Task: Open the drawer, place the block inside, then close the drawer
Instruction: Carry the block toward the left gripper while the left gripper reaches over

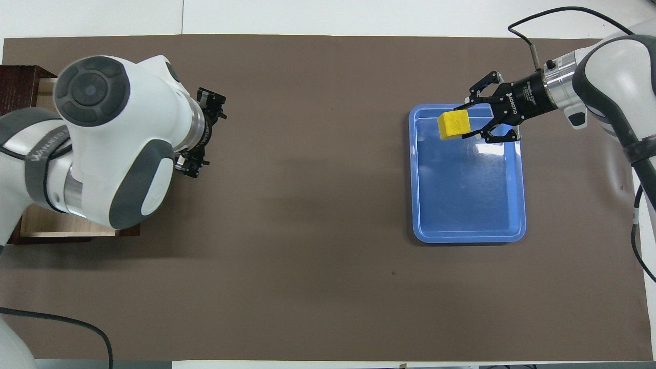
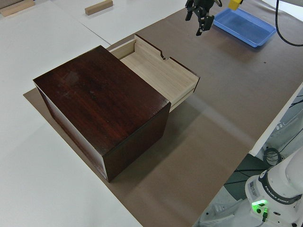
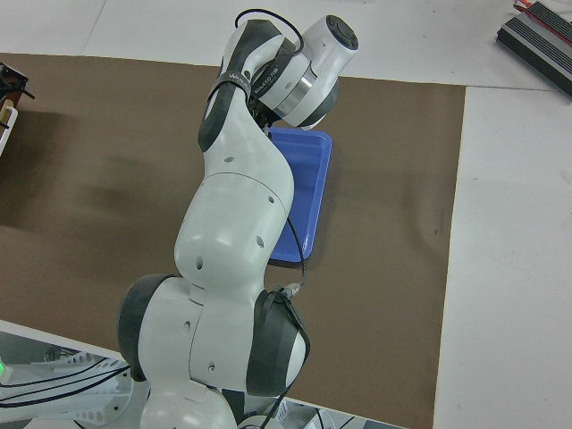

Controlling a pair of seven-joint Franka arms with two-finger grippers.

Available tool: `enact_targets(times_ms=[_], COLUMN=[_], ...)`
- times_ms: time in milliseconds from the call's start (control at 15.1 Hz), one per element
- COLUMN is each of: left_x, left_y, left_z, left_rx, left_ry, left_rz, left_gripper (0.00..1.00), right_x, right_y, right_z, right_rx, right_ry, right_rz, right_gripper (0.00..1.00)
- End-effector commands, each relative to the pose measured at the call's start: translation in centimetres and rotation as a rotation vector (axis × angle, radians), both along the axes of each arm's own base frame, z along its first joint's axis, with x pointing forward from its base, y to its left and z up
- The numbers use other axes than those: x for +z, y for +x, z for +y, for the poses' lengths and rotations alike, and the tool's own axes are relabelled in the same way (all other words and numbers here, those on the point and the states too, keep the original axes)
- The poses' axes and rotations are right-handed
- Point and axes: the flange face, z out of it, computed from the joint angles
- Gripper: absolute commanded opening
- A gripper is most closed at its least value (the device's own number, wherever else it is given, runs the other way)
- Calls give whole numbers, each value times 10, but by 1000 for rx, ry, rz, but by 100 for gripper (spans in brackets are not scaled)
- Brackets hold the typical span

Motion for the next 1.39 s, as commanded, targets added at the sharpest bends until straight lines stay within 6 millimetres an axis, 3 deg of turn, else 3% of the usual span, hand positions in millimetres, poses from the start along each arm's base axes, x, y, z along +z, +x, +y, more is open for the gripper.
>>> enact_targets(times_ms=[0, 133, 332, 465, 598, 730, 1328], left_x=[3, 8, 23, 12, -16, -36, -39], left_y=[-7, -16, -12, 2, 0, -6, 0], left_z=[-46, -84, -130, -159, -177, -188, -183], left_rx=[117, 179, 250, 332, 368, 409, 440], left_ry=[-90, -119, -141, -146, -103, -82, -99], left_rz=[15, 28, 63, 99, 147, 175, 162], left_gripper=[100, 100, 100, 100, 100, 100, 100], right_x=[8, 8, 5, 0, -6, -11, -12], right_y=[1, 1, 1, -1, -5, -12, -14], right_z=[0, 1, -3, -13, -22, -30, -38], right_rx=[-12, -9, -1, 19, 31, 48, 50], right_ry=[22, 23, 16, 19, 20, 23, 27], right_rz=[-3, -2, -15, -32, -36, -49, -47], right_gripper=[0, 0, 0, 0, 0, 0, 0])
